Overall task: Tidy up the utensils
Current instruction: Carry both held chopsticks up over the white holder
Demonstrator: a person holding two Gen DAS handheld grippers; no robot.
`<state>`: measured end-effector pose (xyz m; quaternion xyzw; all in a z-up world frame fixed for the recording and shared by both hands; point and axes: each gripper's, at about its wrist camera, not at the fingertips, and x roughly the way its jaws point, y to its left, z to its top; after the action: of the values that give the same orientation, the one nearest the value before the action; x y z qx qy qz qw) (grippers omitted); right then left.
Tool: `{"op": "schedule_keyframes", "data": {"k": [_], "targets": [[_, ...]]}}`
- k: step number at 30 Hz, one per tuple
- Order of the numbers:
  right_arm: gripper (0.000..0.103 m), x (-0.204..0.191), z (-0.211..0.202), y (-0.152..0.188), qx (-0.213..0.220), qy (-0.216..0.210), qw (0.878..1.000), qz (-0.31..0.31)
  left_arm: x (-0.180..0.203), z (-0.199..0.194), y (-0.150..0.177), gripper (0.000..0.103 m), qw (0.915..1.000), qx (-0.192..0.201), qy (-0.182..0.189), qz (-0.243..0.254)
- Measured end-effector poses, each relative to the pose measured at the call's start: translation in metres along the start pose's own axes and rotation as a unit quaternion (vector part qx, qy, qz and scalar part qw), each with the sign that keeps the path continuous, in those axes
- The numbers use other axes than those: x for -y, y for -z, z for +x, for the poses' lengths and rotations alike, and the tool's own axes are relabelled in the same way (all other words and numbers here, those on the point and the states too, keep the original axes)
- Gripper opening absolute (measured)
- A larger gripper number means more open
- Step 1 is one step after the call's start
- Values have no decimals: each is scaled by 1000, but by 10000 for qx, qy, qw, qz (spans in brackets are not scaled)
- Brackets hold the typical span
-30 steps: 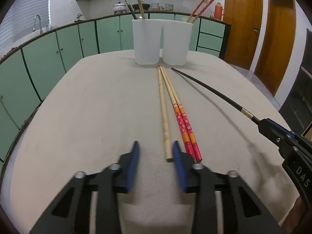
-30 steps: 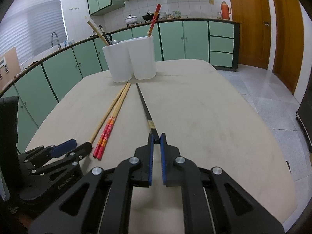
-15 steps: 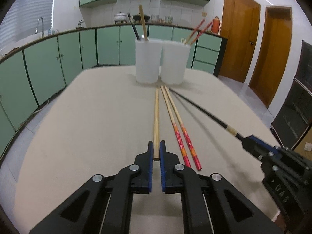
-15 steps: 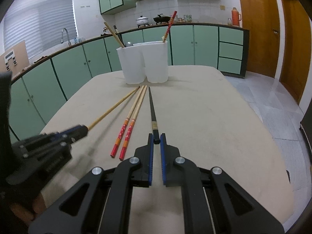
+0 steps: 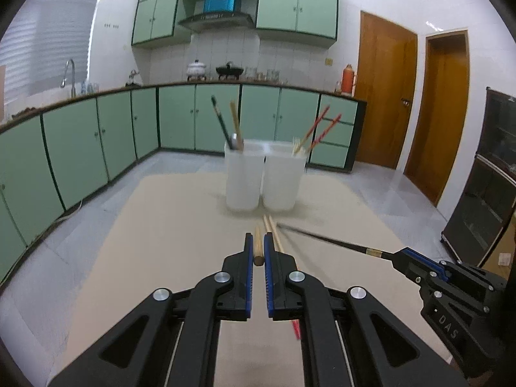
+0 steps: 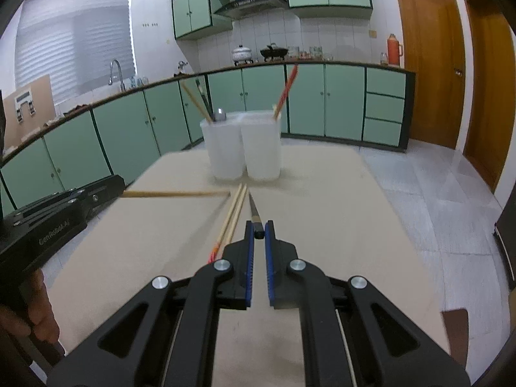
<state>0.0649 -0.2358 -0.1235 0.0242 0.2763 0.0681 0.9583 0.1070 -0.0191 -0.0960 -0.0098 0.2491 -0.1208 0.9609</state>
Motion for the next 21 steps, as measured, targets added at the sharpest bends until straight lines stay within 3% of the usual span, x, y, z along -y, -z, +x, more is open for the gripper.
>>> {"op": "schedule_keyframes", "data": {"k": [11,21], "targets": [[6,11,-17,-98,158,-443,9989,-88,-2,-15,-71,6,9988,362,309,109],[5,14,-17,-166,35,-939,9949,-375,1,-32,-106,6,9956,619,644,285]]}}
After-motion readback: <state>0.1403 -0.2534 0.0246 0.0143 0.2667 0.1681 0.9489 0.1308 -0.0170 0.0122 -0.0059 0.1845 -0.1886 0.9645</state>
